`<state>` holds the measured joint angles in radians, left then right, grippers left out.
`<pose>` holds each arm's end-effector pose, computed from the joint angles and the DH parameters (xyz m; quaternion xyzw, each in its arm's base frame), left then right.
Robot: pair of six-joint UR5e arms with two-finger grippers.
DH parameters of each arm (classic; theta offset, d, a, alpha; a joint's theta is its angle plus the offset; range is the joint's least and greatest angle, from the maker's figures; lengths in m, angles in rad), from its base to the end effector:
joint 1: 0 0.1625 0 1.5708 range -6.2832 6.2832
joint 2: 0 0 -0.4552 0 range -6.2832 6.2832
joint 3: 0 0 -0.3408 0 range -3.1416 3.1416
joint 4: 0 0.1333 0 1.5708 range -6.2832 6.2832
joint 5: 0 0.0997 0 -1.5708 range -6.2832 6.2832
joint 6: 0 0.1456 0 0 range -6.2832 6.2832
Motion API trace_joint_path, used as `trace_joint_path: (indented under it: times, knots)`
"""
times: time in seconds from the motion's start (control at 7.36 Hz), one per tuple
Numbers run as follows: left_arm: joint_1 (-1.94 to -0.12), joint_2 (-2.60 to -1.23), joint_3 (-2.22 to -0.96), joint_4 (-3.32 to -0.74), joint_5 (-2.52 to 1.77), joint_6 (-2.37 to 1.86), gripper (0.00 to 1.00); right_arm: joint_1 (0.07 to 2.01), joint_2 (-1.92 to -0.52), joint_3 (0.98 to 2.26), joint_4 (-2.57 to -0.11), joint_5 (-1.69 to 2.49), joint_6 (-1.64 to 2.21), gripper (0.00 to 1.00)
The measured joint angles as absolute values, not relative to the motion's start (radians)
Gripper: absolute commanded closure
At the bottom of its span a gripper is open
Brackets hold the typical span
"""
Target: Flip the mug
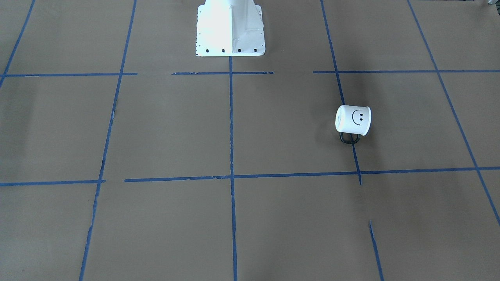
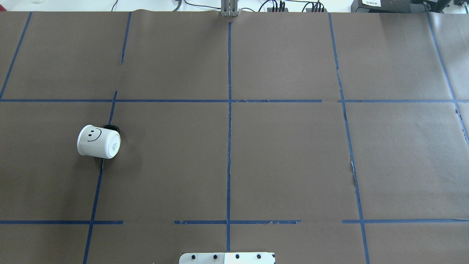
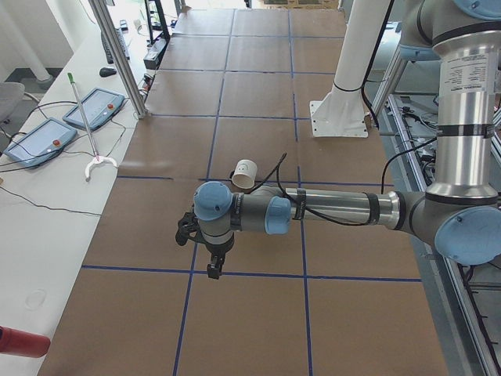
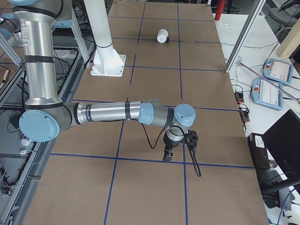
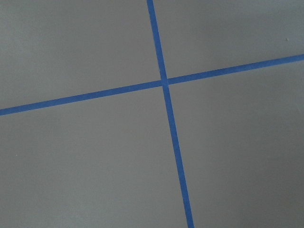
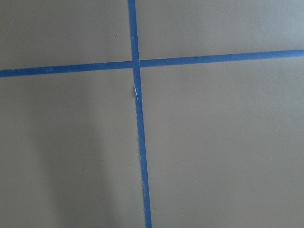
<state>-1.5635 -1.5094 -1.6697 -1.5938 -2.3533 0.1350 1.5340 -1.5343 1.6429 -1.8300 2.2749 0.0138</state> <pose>-0.0276 -0.4186 0.7011 0.0522 0.3786 0.0772 0.9209 0.0229 -0.4385 0.7051 -0.0793 -0.3419 0.0152 0.9362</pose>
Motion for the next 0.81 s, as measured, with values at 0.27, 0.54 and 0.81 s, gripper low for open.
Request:
trace_joint_path:
  times: [0.27,0.54,0.81]
  knots:
    - [-1.563,-1.510,-1.666,-1.593,-2.353,0.132,0.00,1.534,-1.535,1.643,-1.830,2.275,0.014,0.00]
    - [-1.563,-1.513,-1.646,-1.593,-2.351,0.133,0.00,1.534,-1.534,1.643,-1.830,2.275,0.014,0.00]
    - [-1.563,-1.519,-1.645,-1.602,-2.351,0.133,0.00,1.534,-1.534,1.643,-1.830,2.275,0.014,0.00]
